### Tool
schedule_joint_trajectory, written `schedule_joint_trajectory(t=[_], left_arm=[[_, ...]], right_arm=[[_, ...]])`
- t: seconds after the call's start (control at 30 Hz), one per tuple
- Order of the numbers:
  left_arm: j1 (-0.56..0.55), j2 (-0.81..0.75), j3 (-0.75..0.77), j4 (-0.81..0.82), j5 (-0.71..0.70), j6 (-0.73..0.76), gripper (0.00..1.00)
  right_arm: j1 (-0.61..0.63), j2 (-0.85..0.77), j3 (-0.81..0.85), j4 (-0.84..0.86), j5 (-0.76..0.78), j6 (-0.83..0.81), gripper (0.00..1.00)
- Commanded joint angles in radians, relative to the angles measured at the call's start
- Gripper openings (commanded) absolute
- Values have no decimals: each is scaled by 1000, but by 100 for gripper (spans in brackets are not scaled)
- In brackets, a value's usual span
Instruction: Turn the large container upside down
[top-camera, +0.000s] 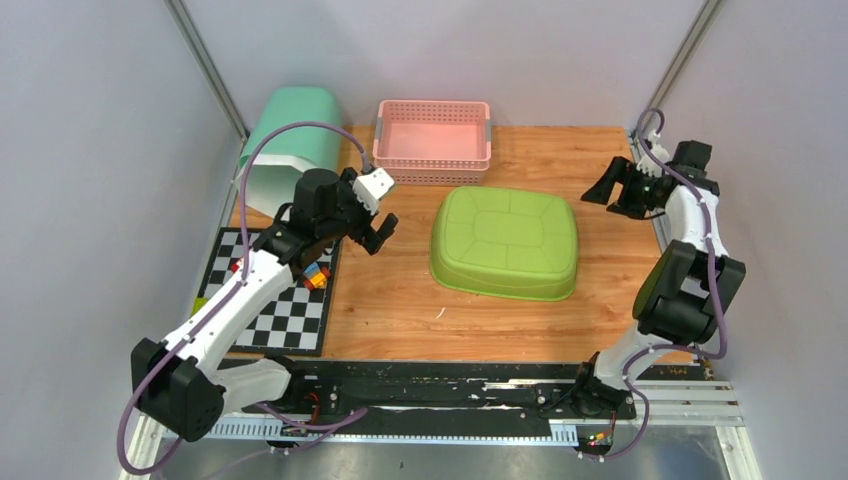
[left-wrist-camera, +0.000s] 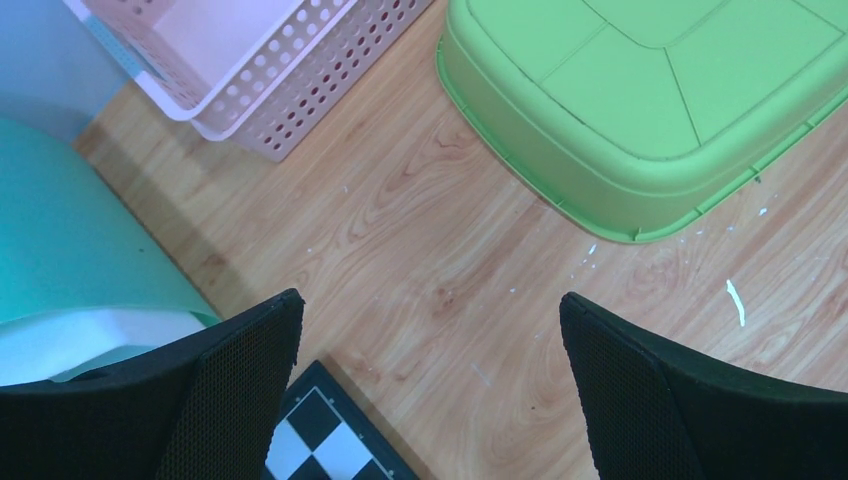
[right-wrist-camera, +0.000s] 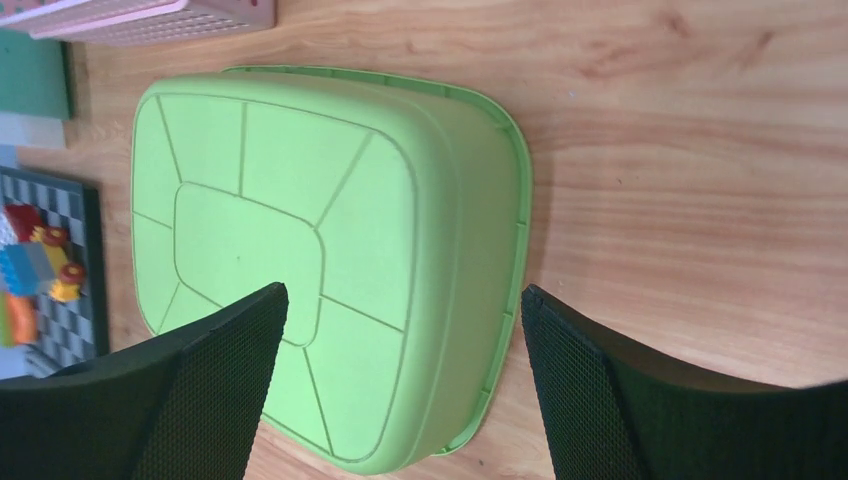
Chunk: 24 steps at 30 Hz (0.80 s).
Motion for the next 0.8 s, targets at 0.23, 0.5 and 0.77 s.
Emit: schedule_joint_trajectory(t=[0.23,0.5,0.77], left_arm=[[-6,-212,-98,-132,-72,179,100],[-6,-339,-206,-126,-55,209,100],[-6,-357,-247,-119,-93,217,100]], right_arm=[[356,-171,65,-75,190,-194,89],[555,-76,155,-34,229,-202,89],[583,51,166,116,220,-194,90]])
